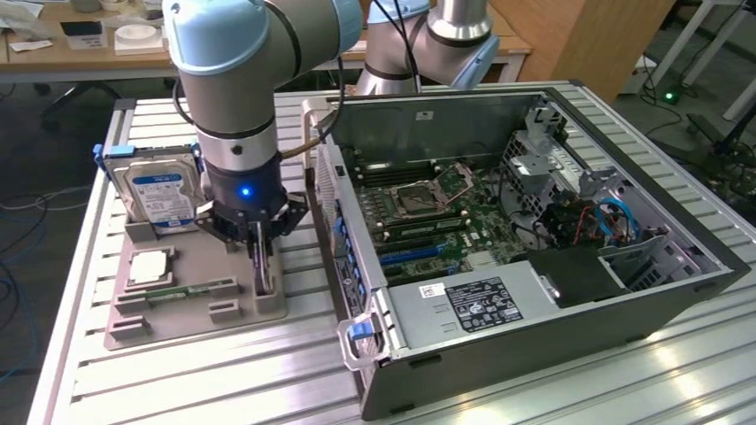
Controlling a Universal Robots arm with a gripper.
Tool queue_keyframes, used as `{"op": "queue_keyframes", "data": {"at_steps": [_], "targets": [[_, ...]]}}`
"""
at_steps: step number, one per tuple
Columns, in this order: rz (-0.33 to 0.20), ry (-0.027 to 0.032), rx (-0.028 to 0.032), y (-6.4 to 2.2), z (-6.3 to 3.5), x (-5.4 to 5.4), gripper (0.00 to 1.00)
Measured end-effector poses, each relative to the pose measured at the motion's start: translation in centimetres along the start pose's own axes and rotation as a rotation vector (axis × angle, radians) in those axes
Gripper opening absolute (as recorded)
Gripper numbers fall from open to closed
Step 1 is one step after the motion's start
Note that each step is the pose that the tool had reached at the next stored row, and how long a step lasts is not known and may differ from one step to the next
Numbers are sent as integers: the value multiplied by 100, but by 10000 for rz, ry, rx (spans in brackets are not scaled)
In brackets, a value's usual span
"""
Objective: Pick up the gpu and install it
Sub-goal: 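Pick up the gpu and move the gpu toward the slot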
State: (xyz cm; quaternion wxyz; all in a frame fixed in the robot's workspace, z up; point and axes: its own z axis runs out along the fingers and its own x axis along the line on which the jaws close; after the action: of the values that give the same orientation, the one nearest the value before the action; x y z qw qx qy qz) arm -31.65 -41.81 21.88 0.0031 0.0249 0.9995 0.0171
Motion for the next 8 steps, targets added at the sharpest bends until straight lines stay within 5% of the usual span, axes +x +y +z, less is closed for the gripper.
{"op": "queue_keyframes", "data": {"at_steps": [8], "targets": [[0,-1,0,9,-252,-1,28]]}}
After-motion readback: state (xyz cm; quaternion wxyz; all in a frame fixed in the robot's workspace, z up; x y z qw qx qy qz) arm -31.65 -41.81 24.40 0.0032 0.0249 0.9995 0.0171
